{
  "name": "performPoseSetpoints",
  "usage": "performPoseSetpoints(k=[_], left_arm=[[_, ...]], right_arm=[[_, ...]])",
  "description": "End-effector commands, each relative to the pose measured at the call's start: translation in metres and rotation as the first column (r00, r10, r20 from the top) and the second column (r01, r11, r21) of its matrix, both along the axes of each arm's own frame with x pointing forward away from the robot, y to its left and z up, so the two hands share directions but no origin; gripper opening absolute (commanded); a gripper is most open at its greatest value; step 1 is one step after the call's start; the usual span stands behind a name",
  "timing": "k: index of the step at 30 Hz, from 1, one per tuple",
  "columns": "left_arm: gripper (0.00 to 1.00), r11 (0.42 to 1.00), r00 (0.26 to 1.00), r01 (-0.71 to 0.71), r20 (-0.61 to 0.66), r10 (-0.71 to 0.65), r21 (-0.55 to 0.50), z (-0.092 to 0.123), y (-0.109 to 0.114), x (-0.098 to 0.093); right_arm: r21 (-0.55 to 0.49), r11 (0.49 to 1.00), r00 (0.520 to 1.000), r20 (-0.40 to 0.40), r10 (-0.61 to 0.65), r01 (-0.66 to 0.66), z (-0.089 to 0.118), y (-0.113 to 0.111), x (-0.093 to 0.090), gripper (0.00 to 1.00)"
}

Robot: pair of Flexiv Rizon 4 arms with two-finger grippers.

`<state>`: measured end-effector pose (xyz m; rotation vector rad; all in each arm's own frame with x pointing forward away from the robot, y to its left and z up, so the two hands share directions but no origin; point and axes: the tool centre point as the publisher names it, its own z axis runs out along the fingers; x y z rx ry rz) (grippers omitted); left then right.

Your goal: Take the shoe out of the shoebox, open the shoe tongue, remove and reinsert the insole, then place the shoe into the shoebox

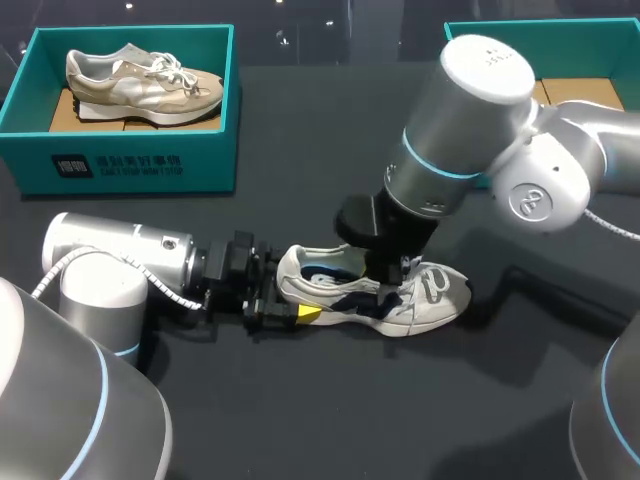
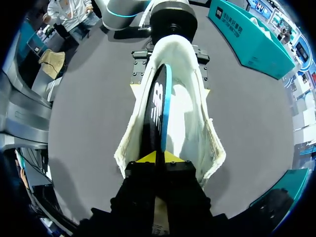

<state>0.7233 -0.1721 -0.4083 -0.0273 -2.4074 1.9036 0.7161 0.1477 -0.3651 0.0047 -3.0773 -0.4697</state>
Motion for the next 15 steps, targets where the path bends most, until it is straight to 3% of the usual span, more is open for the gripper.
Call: performPoseSetpoints(k=[1,15], left_arm=[[0.0,1.0,1.0,-0.003,0.0,0.003,0.0,0.0,0.001,0.001],[0.0,1.0,1.0,-0.003,0.0,0.003,0.0,0.0,0.001,0.001]], right_arm=[[0.099,0.995,1.0,0.012,0.014,-0.015,0.002,-0.012,-0.002,0.0],[0.154,0.979,0.991,0.047,0.129,-0.135,0.022,-0.006,0.011,0.0]])
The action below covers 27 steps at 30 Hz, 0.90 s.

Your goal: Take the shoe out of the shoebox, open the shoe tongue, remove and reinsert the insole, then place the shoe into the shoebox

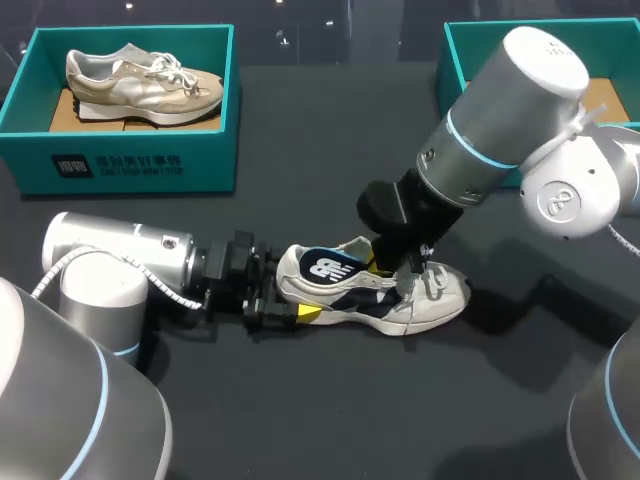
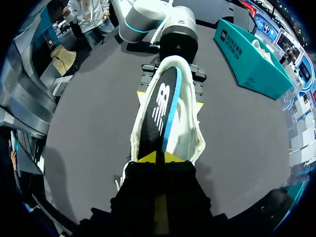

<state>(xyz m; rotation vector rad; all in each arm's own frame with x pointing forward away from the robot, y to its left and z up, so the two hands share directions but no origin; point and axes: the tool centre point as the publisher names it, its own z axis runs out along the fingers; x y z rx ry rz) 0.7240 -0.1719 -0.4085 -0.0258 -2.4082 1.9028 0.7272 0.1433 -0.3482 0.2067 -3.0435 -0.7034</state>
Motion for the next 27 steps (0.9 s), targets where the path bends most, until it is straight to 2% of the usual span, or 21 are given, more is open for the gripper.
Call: performPoseSetpoints(k=[1,11,17,23,27], left_arm=[[0.0,1.0,1.0,-0.002,0.001,0.002,-0.001,0.0,0.001,0.0],[0.0,1.0,1.0,-0.002,0.001,0.002,-0.001,0.0,0.001,0.0],[0.0,1.0,1.0,-0.002,0.001,0.002,-0.001,0.0,0.001,0.0],[0.0,1.0,1.0,-0.002,0.001,0.002,-0.001,0.0,0.001,0.0],[0.0,1.0,1.0,-0.002,0.001,0.002,-0.001,0.0,0.001,0.0]], right_arm=[[0.006,1.0,1.0,0.001,0.014,-0.014,0.006,-0.002,0.001,0.0],[0.004,0.992,0.991,0.032,0.128,-0.128,0.026,0.016,0.002,0.0],[-0.041,0.981,0.981,0.033,0.193,-0.191,0.04,0.04,0.0,0.0],[-0.064,0.977,0.979,0.017,0.203,-0.202,0.046,0.055,-0.005,0.0],[-0.106,0.982,0.988,-0.025,0.153,-0.155,0.046,0.063,-0.008,0.0]])
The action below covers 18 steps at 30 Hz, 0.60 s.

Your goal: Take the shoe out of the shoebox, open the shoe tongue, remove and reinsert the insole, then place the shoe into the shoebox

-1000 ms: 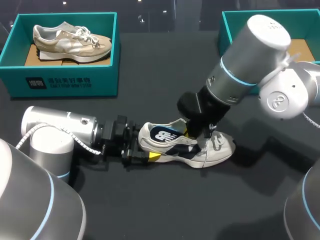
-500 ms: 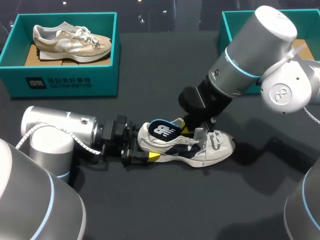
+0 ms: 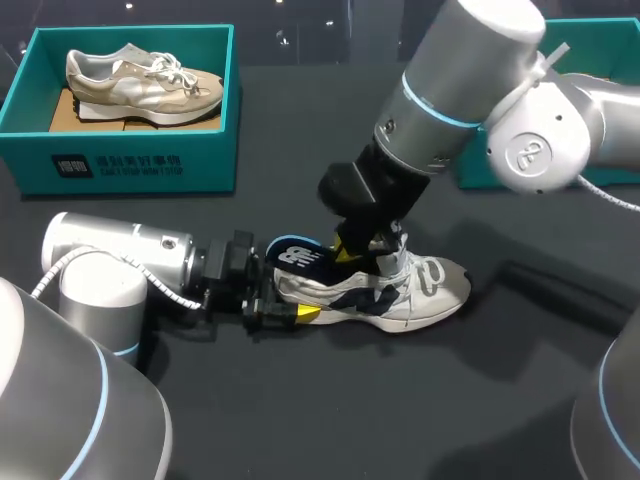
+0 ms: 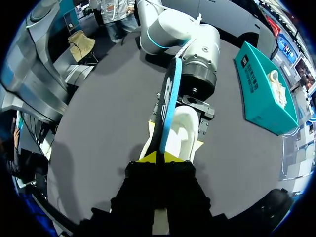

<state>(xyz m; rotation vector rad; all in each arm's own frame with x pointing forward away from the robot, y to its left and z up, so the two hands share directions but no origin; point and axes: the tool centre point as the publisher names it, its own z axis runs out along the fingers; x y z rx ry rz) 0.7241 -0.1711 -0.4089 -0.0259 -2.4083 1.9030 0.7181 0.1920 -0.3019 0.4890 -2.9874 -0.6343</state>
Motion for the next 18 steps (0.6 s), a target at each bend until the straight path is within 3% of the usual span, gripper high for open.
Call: performPoseSetpoints(k=[1,3,4,8,11,18], left_arm=[[0.0,1.0,1.0,-0.002,0.0,0.002,-0.001,0.0004,0.0,-0.0001],[0.0,1.0,1.0,-0.002,0.0,0.002,-0.001,0.0004,0.0,-0.0001],[0.0,1.0,1.0,-0.002,0.0,0.002,-0.001,0.0004,0.0,-0.0001],[0.0,1.0,1.0,-0.002,0.0,0.002,-0.001,0.0004,0.0,-0.0001],[0.0,1.0,1.0,-0.002,0.0,0.002,-0.001,0.0004,0.0,-0.0001],[0.0,1.0,1.0,-0.002,0.0,0.002,-0.001,0.0004,0.0,-0.0001]], right_arm=[[-0.082,0.995,0.998,-0.022,-0.051,0.049,-0.0006,0.0152,0.0007,0.0],[-0.091,0.993,0.996,-0.033,-0.085,0.082,-0.0006,0.0162,0.0,0.0],[-0.096,0.99,0.994,-0.04,-0.102,0.098,-0.0005,0.0165,-0.0004,0.1],[-0.087,0.984,0.984,-0.066,-0.163,0.157,0.0,0.0162,-0.0004,0.19],[-0.07,0.978,0.974,-0.097,-0.205,0.198,0.0005,0.014,0.001,0.34],[-0.042,0.968,0.957,-0.147,-0.249,0.245,0.0076,0.0129,0.0032,0.35]])
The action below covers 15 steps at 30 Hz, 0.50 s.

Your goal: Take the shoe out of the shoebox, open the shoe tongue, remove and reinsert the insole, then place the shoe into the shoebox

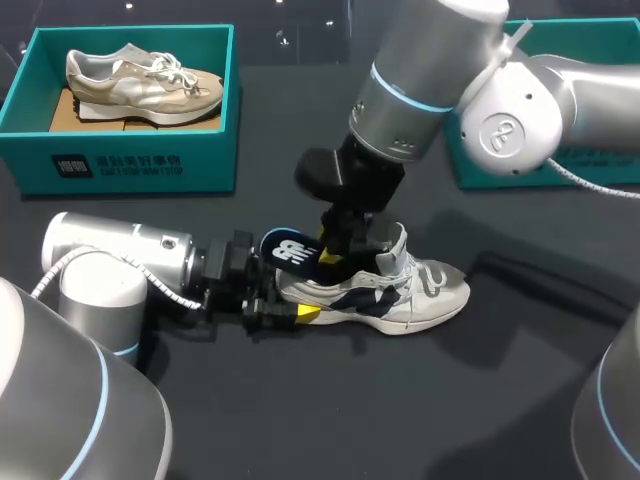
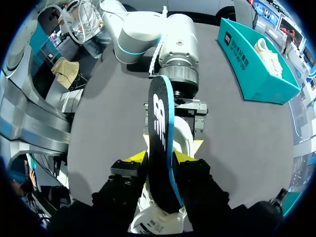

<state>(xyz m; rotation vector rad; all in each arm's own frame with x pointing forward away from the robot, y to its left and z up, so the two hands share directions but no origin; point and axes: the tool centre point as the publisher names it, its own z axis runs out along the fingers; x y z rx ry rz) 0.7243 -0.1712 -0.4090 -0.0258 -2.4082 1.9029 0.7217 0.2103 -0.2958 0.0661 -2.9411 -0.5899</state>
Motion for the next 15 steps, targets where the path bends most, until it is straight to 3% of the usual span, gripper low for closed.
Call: performPoseSetpoints(k=[1,9,11,15], left_arm=[[0.0,1.0,1.0,-0.002,0.001,0.002,-0.001,0.0,0.0,0.0],[0.0,1.0,1.0,-0.002,0.001,0.002,-0.001,0.0,0.0,0.0],[0.0,1.0,1.0,-0.002,0.001,0.002,-0.001,0.0,0.0,0.0],[0.0,1.0,1.0,-0.002,0.001,0.002,-0.001,0.0,0.0,0.0]], right_arm=[[0.024,1.0,1.0,-0.014,-0.006,0.006,0.002,-0.005,0.0,0.38],[0.15,0.988,0.997,-0.08,-0.017,0.029,-0.006,-0.007,0.01,0.42],[0.159,0.987,0.994,-0.106,-0.018,0.035,-0.008,-0.005,0.013,0.45],[0.165,0.985,0.987,-0.157,-0.014,0.041,-0.009,0.003,0.017,0.43]])
